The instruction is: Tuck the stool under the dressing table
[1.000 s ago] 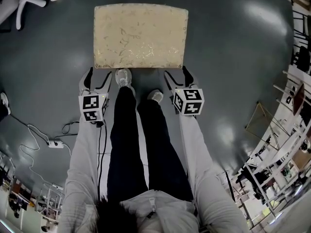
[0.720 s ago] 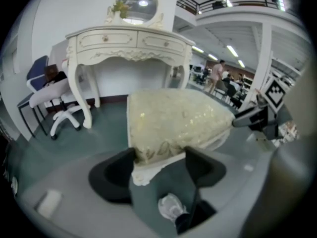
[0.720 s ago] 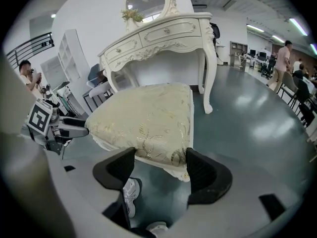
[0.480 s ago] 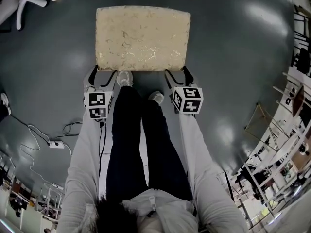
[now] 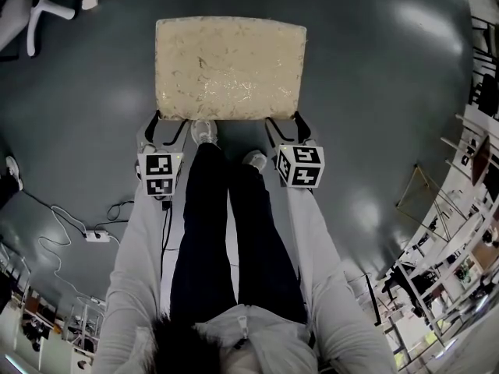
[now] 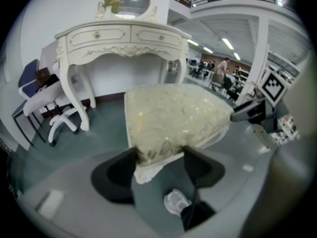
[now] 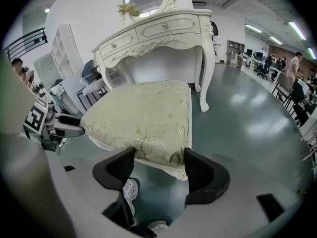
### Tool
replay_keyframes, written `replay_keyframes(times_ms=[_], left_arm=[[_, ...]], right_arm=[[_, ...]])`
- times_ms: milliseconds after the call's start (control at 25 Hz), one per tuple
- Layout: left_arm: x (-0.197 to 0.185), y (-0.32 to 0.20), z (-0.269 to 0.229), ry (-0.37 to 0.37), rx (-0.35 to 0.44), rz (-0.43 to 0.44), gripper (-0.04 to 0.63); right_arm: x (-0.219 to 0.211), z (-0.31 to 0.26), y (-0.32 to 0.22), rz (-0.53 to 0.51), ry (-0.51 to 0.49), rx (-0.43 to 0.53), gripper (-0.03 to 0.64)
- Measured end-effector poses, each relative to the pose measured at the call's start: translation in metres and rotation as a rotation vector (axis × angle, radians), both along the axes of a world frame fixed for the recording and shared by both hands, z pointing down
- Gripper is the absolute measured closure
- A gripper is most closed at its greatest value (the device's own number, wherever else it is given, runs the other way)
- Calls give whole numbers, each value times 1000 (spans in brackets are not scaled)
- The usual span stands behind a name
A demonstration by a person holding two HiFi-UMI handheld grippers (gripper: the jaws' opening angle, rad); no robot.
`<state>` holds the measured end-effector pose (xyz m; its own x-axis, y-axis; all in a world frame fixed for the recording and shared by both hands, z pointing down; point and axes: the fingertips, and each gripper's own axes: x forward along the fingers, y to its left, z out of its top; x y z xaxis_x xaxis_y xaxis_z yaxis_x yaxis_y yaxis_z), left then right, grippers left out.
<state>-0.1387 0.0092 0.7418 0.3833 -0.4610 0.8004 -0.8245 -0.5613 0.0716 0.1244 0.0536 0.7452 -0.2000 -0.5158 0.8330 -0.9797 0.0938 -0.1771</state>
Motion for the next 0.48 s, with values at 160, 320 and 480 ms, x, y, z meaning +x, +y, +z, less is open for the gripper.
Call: replay_keyframes(times_ms=[160,320,480], left_arm=[[2,-23,1,2,0,8,285],[1,-48,0,-2,9,16,287],[1,-67,2,0,9,25,287]], right_arm=[[2,0,-21,12,6,18,299],[1,-1,-43,25,9,40,301],[1,1,-60,39,17,51,299]])
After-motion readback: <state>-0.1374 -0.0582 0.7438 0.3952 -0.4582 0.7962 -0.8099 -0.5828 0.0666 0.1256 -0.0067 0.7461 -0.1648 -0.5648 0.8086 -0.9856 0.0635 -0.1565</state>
